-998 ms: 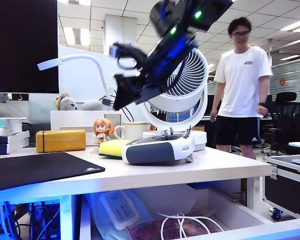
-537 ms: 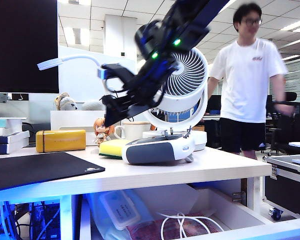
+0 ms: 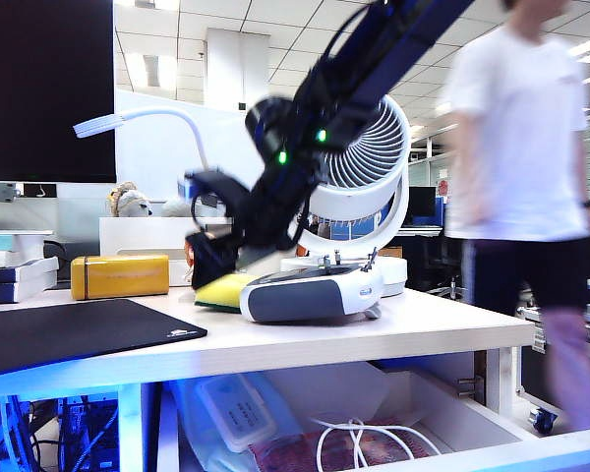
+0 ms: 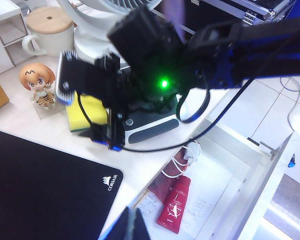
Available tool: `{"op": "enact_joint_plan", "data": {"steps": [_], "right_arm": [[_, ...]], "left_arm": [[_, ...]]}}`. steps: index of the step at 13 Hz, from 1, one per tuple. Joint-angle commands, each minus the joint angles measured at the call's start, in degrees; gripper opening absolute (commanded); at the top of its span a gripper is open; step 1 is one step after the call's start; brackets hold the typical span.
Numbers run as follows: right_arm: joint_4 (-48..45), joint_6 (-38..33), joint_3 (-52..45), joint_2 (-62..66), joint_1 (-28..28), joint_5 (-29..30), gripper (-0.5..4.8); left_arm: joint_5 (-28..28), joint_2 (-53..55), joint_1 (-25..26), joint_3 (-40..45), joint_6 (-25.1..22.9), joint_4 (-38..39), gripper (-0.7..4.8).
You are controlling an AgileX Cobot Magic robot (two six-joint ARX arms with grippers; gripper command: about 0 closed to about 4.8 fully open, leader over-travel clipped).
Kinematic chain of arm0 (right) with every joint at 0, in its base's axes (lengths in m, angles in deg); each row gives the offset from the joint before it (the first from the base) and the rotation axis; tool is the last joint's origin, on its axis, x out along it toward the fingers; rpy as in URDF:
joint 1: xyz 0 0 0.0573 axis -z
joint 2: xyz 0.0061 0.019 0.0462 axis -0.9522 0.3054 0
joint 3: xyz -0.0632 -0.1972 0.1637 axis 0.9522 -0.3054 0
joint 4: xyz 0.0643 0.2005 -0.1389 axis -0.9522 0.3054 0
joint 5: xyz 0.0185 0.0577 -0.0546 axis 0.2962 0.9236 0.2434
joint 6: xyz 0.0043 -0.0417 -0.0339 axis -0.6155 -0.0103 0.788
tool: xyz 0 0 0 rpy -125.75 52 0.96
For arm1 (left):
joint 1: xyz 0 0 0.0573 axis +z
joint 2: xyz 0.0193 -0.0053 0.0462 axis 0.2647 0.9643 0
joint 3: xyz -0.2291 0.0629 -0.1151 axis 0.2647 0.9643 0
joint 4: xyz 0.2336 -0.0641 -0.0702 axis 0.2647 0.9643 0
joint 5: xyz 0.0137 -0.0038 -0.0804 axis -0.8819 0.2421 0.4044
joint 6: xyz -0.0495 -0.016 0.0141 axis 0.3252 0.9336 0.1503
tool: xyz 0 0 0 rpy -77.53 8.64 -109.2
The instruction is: Open the drawer, place the cleaning sponge inside, then close the drawer.
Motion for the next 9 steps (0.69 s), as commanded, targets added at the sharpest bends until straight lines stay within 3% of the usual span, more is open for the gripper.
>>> {"op": "enact_joint_plan", "data": {"steps": [1,3,5,6,9], "right_arm": [[-0.5,-0.3,0.4,0.2,-0.2,-0.4,4.74],[-0.5,0.7,0.4,0.3,-0.2,-3.6,3.98],[-0.6,1.2,0.4,0.6,-0.2,-5.1,3.88],[-0.5,1.6,0.4,0.7,-0.2,-6.4,2.93],[-0.3,3.7,0.9,0.7,-0.8,-7.2,2.25]], "left_arm": [[0.4,-0.1,0.0,-0.3,0.2,-0.7,-0.05],[0.3,-0.1,0.0,-0.3,0.2,-0.7,-0.05],[0.3,-0.1,0.0,-0.3,0.2,-0.7,-0.05],[0.3,-0.1,0.0,-0.3,0.2,-0.7,-0.05],[0.3,-0.1,0.0,-0.3,0.2,-0.7,-0.05]]}}
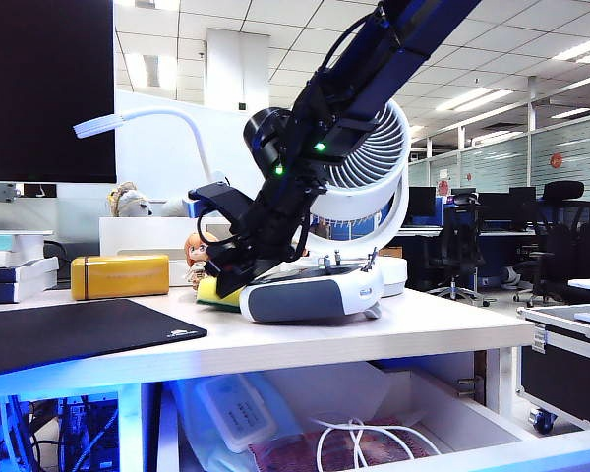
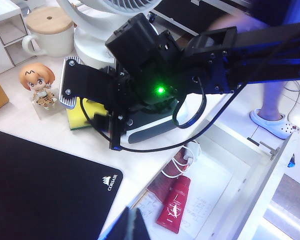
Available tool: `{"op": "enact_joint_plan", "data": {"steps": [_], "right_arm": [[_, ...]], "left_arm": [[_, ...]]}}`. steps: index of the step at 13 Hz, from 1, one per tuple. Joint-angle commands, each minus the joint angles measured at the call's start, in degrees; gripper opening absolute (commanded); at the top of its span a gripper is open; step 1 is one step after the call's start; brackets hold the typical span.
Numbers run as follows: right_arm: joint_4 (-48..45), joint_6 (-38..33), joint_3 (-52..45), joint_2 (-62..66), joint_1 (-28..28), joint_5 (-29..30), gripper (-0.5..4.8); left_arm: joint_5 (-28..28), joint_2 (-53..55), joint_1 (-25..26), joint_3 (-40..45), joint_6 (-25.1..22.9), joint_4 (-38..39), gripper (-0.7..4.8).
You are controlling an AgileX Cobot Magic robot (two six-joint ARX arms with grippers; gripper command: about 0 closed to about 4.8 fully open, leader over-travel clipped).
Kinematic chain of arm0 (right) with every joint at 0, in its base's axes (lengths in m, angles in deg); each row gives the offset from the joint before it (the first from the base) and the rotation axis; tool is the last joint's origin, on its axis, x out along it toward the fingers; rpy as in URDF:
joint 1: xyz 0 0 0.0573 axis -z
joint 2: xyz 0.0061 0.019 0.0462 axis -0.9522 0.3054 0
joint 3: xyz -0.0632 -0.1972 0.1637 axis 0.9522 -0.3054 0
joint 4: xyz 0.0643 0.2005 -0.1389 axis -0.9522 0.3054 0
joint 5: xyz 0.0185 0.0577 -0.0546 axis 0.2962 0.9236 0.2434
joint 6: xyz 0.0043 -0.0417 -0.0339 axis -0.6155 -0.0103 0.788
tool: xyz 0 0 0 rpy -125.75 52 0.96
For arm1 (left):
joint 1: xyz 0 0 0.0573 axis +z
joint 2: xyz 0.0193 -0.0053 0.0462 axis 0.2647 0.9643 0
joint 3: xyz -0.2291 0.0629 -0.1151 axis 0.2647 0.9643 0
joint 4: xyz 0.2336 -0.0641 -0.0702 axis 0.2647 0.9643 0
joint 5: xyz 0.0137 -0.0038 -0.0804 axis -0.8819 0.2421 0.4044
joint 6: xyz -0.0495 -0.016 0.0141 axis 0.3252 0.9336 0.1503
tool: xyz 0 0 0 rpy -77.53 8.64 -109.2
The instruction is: Open the drawer, place the cleaning sponge inside, then close the drawer.
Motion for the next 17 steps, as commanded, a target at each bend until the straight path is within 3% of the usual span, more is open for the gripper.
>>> {"op": "enact_joint_plan", "data": {"steps": [1,4,5,6,17], "right_arm": [[-0.2,1.8,1.3,-0.1,-1.0,-0.8,1.96],[0.3,2.2,3.0,-0.1,-1.6,-0.9,1.21],[0.6,2.2,3.2,-0.1,-1.6,-0.9,0.37],[1.0,2.2,3.2,-0.1,-1.6,-0.9,0.18],[7.1,1.9,3.3,-9.3,-1.5,-3.0,0.11]], "left_arm": [[0.3,-0.1,0.0,-0.3,0.2,-0.7,-0.05],[0.3,-0.1,0.0,-0.3,0.2,-0.7,-0.05],[0.3,-0.1,0.0,-0.3,0.2,-0.7,-0.05],[0.3,-0.1,0.0,-0.3,0.2,-0.7,-0.05],[0.3,-0.1,0.0,-0.3,0.2,-0.7,-0.05]]}}
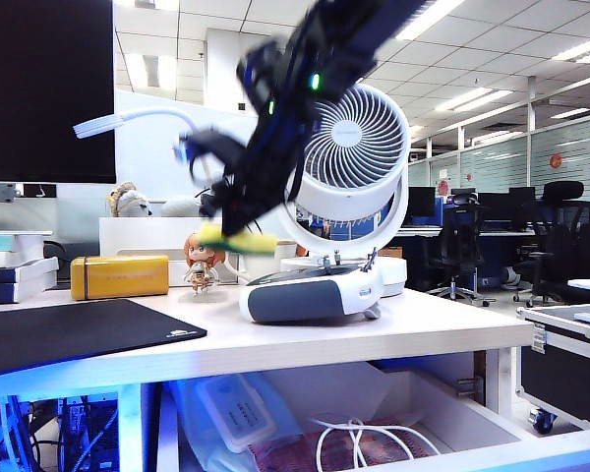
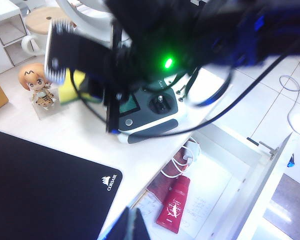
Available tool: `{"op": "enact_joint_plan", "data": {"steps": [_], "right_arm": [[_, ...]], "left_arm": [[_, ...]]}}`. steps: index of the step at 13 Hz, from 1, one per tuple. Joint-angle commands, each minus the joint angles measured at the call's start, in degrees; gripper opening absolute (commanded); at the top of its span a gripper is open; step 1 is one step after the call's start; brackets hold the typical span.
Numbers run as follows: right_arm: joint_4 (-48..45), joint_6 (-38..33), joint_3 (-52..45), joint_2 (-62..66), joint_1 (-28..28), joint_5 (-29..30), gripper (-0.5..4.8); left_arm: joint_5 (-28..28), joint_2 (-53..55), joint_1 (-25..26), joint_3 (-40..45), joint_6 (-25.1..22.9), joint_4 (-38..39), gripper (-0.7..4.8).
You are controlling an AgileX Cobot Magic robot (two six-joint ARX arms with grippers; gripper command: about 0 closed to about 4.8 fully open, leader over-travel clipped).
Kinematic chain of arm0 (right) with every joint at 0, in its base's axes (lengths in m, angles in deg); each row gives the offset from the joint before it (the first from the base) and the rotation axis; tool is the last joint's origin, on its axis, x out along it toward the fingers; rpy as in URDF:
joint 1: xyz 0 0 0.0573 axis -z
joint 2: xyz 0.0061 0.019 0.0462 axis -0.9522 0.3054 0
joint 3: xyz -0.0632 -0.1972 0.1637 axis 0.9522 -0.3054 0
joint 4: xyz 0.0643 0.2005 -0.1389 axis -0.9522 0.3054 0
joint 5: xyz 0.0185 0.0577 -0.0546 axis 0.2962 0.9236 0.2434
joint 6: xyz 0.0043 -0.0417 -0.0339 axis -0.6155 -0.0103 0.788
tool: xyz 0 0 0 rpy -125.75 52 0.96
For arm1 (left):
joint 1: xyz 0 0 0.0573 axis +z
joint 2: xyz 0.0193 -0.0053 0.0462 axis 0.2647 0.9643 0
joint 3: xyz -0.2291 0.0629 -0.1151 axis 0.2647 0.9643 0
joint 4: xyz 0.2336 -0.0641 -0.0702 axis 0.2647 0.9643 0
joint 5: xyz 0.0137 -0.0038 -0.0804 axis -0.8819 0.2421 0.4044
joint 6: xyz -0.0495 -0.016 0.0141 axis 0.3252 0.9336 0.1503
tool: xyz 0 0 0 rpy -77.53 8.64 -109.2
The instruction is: Open the drawer, place the cleaning sponge inside, then close the drawer.
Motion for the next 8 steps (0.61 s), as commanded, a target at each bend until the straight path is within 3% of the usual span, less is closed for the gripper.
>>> {"op": "enact_joint_plan", "data": {"steps": [1,8], "right_arm": [[2.8,-0.4,0.5,-4.6,-0.1,-0.1,0.07],[22.4,-11.5,0.5,-22.5,0.1,-0.2,-0.01]], "left_arm": [[0.3,-0.1,0.0,-0.3,0.2,-0.7,-0.05],[0.3,-0.1,0.0,-0.3,0.2,-0.8,-0.05]]}}
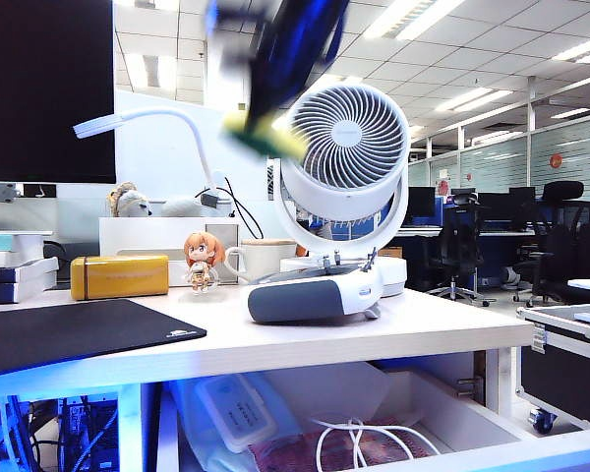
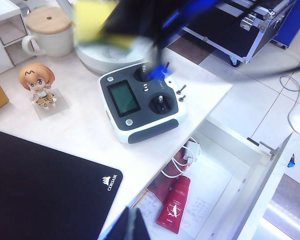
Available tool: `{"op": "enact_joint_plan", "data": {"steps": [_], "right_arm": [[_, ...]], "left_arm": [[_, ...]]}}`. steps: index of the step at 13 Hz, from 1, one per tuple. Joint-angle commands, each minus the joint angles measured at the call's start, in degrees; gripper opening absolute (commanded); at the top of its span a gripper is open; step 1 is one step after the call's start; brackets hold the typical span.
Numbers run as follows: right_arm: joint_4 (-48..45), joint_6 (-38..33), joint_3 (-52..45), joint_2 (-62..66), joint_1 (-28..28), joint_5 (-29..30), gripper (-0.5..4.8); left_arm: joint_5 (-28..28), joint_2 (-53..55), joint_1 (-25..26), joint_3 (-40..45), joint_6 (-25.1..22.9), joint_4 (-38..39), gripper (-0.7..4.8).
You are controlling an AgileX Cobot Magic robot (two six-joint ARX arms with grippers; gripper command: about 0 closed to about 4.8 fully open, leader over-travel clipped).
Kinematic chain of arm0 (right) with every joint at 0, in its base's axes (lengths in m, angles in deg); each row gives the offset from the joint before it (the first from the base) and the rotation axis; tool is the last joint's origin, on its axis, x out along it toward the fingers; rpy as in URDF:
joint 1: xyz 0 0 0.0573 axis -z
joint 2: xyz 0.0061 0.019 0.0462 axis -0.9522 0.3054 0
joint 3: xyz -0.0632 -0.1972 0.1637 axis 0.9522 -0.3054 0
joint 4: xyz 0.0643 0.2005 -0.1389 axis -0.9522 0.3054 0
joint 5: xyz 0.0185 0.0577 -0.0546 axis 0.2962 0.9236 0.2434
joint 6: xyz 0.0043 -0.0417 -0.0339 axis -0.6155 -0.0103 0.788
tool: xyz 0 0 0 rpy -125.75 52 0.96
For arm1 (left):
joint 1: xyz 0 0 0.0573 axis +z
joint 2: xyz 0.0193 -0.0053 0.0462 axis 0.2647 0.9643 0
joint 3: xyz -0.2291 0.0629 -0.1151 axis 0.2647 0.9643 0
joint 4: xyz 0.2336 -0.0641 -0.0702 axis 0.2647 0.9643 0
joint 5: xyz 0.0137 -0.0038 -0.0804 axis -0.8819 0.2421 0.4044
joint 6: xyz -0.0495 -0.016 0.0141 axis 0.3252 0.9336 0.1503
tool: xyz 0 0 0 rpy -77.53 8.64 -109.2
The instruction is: Open the drawer, place the cleaning sponge inside, then close the drawer.
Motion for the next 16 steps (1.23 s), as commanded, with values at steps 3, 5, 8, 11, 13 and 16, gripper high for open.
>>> {"op": "enact_joint_plan", "data": {"steps": [3,5,8,11,13,16], "right_arm": [[23.0,-7.0,0.4,-13.9,0.2,0.1,-0.01],[29.9,-7.0,0.4,-16.6,0.4,0.1,-0.01],[40.3,-8.5,0.4,-17.6,1.1,0.1,-0.01],[41.0,-8.5,-4.5,-17.6,1.8,0.3,-0.01],[36.1,-8.1,-16.4,-17.6,3.8,3.1,-0.01],[25.7,-8.1,-28.8,-17.6,6.2,9.9,-0.01]], "left_arm": [[0.3,-0.1,-0.1,-0.3,0.1,-1.3,-0.05],[0.3,-0.1,-0.1,-0.3,-0.5,-1.2,-0.05],[0.3,-0.1,0.0,-0.3,-1.6,-1.2,-0.05],[0.3,-0.1,0.0,-0.3,-1.7,-1.3,-0.05],[0.3,-0.1,-0.1,-0.3,-1.7,-1.4,-0.05],[0.3,-0.1,-0.1,-0.3,-1.7,-1.4,-0.05]]}}
